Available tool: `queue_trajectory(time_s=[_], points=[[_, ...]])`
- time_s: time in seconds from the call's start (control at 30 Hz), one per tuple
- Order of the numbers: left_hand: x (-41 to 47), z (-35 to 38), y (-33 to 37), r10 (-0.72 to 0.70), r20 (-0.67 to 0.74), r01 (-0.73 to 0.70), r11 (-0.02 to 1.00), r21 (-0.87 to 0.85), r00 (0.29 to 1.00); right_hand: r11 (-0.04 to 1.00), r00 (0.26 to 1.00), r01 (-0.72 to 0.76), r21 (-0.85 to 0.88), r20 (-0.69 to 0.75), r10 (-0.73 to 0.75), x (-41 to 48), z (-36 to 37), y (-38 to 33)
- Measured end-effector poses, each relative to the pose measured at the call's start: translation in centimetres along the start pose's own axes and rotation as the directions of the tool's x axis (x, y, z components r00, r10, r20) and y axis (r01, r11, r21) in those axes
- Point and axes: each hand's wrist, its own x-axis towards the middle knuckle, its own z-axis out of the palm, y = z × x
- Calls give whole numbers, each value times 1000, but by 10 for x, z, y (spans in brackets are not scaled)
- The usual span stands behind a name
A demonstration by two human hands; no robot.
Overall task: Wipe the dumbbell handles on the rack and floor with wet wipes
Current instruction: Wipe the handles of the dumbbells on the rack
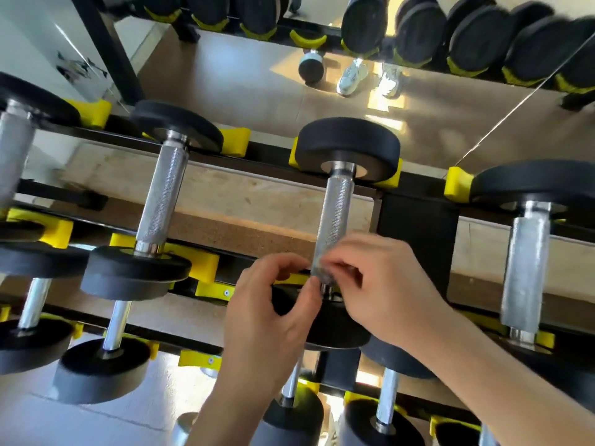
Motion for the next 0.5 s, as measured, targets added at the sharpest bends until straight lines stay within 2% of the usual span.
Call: queue_trajectory(time_s=[0.1,0.17,0.3,0.33,0.37,0.43,0.5], points=[[0,4,5,65,-15,-62,989,131,998,994,985,-22,-105,-174,3,34,-2,13],[-2,8,6,70,-14,-67,989,134,997,991,969,-73,-115,-245,43,46,-4,17],[0,5,10,7,17,-8,998,64,1000,1000,1000,-19,8,-14,19,-1,1,2],[2,3,11,-7,31,6,998,55,999,1000,1000,-2,18,-10,2,-1,1,5],[5,2,12,-21,56,18,998,54,998,1000,998,-8,11,-55,8,7,0,11],[14,0,14,-46,122,36,996,83,991,996,965,-83,23,-246,86,31,-3,21],[29,1,18,-46,207,0,976,216,977,972,903,-172,160,-369,221,42,-1,21]])
